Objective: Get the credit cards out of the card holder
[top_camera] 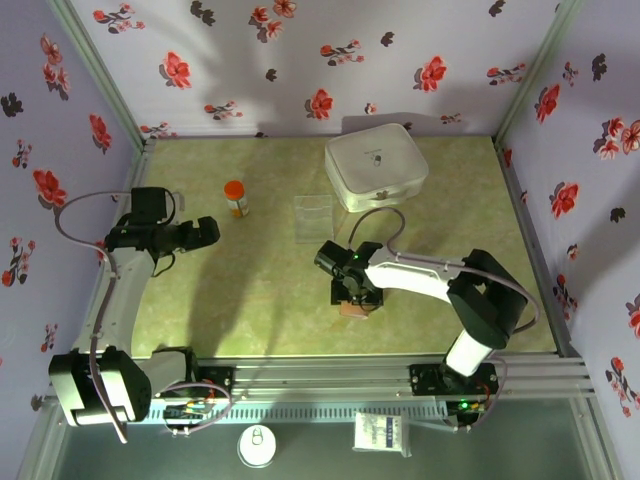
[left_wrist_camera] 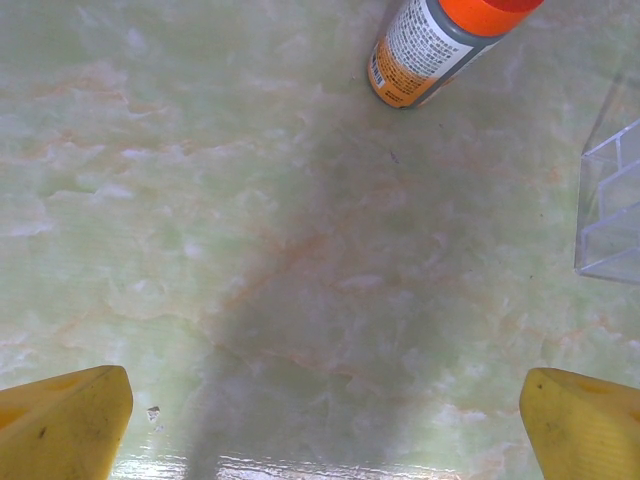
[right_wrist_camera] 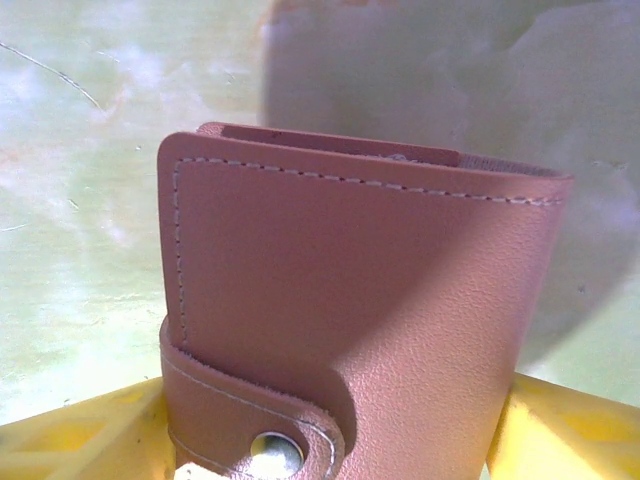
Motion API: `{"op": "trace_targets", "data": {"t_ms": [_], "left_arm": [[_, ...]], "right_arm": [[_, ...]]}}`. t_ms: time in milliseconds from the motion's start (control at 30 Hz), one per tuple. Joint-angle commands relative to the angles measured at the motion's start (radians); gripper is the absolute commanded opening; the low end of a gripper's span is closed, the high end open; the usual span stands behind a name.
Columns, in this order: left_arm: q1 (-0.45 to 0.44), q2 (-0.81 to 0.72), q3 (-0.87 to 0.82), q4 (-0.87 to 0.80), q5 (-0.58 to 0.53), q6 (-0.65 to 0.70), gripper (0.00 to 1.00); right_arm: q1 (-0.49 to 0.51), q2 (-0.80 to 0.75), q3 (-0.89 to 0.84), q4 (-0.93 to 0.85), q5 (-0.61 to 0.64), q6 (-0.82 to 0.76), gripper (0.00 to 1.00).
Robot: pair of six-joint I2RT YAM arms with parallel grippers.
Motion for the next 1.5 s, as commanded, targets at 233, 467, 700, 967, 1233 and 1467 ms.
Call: {"op": "trace_targets", "data": {"t_ms": [233,467,700,967,1233,1467], "left_arm": [[0.009,0.004,-0.003,-0.017,0.006,0.014,1.00],[0.010,0.004,-0.003,-0.019,0.007,0.013,1.00],[0.010,0.008,-0.003,-0.019,0.007,0.014,1.00],[0.010,0.013,-0.003,-0.020,0.006,0.015,1.00],[0.009,0.022,-0.003,-0.023,0.001,0.016,1.00],[0.010,0.031,-0.003,-0.027,-0.008,0.018,1.00]], "right_arm": [[0.073,-0.041,-0.058,-0.016,-0.043,0.048,0.93],[0.148,-0.027,-0.028,0.011,-0.081,0.101,0.95],[0.168,0.032,0.043,0.082,-0.135,0.097,0.95],[0.164,0.135,0.160,0.106,-0.142,0.037,0.95],[0.092,0.205,0.249,0.083,-0.128,-0.066,0.95],[-0.003,0.234,0.295,0.058,-0.132,-0.165,0.94]]}}
